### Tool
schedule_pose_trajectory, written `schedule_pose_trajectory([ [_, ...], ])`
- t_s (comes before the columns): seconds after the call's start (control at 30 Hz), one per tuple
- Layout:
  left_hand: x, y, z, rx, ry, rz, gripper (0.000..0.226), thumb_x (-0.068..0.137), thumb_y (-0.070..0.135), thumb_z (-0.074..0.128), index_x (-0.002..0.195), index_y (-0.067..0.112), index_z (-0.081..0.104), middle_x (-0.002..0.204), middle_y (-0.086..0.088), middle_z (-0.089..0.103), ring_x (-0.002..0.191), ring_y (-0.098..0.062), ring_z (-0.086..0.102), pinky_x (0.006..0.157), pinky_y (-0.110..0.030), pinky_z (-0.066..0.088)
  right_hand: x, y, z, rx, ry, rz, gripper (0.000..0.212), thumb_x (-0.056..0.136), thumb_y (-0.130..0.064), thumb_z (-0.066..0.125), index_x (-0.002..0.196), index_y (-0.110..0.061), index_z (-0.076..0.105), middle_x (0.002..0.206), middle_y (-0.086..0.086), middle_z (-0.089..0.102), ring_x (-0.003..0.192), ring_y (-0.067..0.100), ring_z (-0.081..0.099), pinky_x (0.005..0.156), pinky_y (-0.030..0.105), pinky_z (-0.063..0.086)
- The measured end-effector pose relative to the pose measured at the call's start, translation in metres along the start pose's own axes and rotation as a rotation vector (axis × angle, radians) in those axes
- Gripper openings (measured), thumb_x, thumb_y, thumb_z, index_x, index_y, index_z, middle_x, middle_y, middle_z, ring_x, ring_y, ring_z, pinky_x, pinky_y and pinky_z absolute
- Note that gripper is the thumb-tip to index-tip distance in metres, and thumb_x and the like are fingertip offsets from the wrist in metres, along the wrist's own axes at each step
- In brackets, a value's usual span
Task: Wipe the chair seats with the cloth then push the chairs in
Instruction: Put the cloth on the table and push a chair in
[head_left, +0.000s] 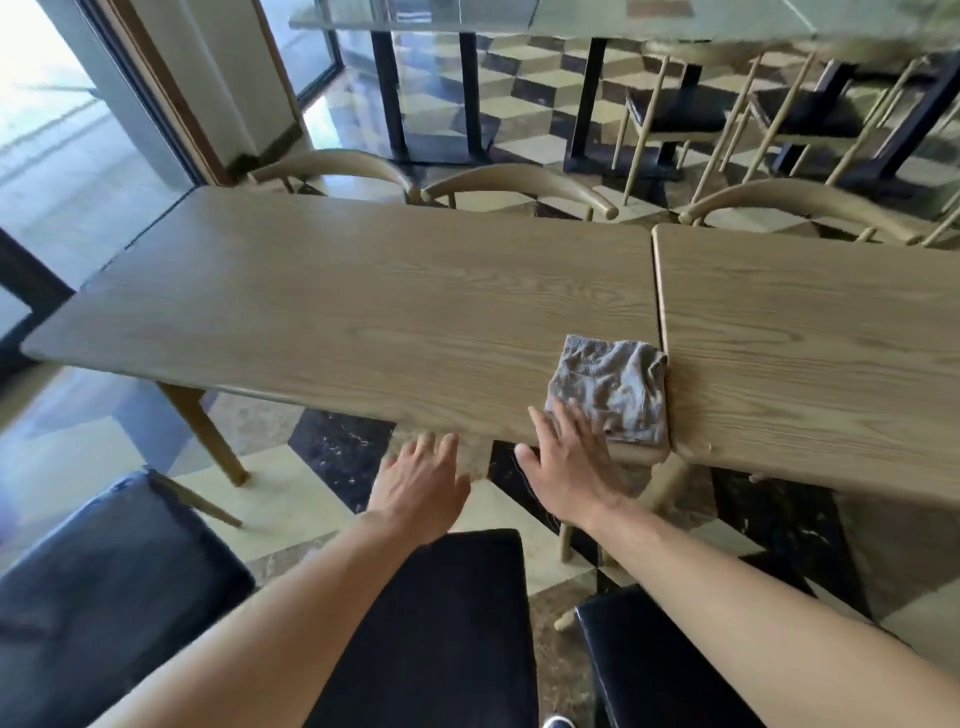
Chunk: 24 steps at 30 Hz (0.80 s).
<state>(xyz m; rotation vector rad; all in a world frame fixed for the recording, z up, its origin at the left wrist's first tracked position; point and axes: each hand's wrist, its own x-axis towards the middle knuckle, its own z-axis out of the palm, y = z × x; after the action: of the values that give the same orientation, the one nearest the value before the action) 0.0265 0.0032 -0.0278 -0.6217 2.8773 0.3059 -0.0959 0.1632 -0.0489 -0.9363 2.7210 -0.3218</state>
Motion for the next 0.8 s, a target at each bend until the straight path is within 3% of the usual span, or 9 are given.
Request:
schedule_pose_trajectory([
  [0.17, -0.069, -0.065, -0.056, -0.035, 0.086, -0.061, 0.045, 0.094, 0.043, 0.044, 0.131, 0.018, 0.045, 0.132, -0.011, 0.051, 0.120, -0.033, 0.048, 0.098, -0.048, 0.040, -0.050, -0.087, -0.025, -0.015, -0.103, -0.074, 0.066, 0.103, -0.054, 0.024, 0.160, -0.022, 0.019, 0.168, 0.010, 0.011, 0.155, 0.027, 0.004, 0.124, 0.049, 0.003],
  [0.4, -0.181, -0.150, -0.102, -0.089, 0.096, -0.128, 0.047, 0.094, 0.039, 0.046, 0.136, 0.017, 0.045, 0.130, -0.011, 0.051, 0.120, -0.032, 0.049, 0.091, -0.043, 0.044, -0.123, -0.209, -0.037, 0.031, -0.183, -0.166, 0.065, 0.104, -0.052, 0.028, 0.160, -0.021, 0.018, 0.168, 0.008, 0.011, 0.155, 0.027, 0.004, 0.123, 0.047, 0.003],
  [0.63, -0.274, -0.211, -0.093, -0.085, 0.071, -0.330, 0.044, 0.092, 0.036, 0.048, 0.132, 0.017, 0.049, 0.130, -0.010, 0.055, 0.116, -0.031, 0.054, 0.093, -0.047, 0.048, -0.177, -0.292, 0.001, 0.081, -0.278, -0.346, 0.064, 0.102, -0.051, 0.033, 0.156, -0.018, 0.028, 0.165, 0.008, 0.023, 0.153, 0.027, 0.013, 0.123, 0.047, 0.011],
  [0.8, -0.329, -0.247, -0.089, -0.085, 0.065, -0.485, 0.036, 0.091, 0.035, 0.051, 0.123, 0.019, 0.053, 0.116, -0.006, 0.058, 0.102, -0.026, 0.058, 0.081, -0.041, 0.050, -0.199, -0.353, 0.033, 0.081, -0.382, -0.476, 0.062, 0.100, -0.051, 0.034, 0.152, -0.015, 0.034, 0.156, 0.011, 0.037, 0.146, 0.031, 0.026, 0.120, 0.051, 0.020],
])
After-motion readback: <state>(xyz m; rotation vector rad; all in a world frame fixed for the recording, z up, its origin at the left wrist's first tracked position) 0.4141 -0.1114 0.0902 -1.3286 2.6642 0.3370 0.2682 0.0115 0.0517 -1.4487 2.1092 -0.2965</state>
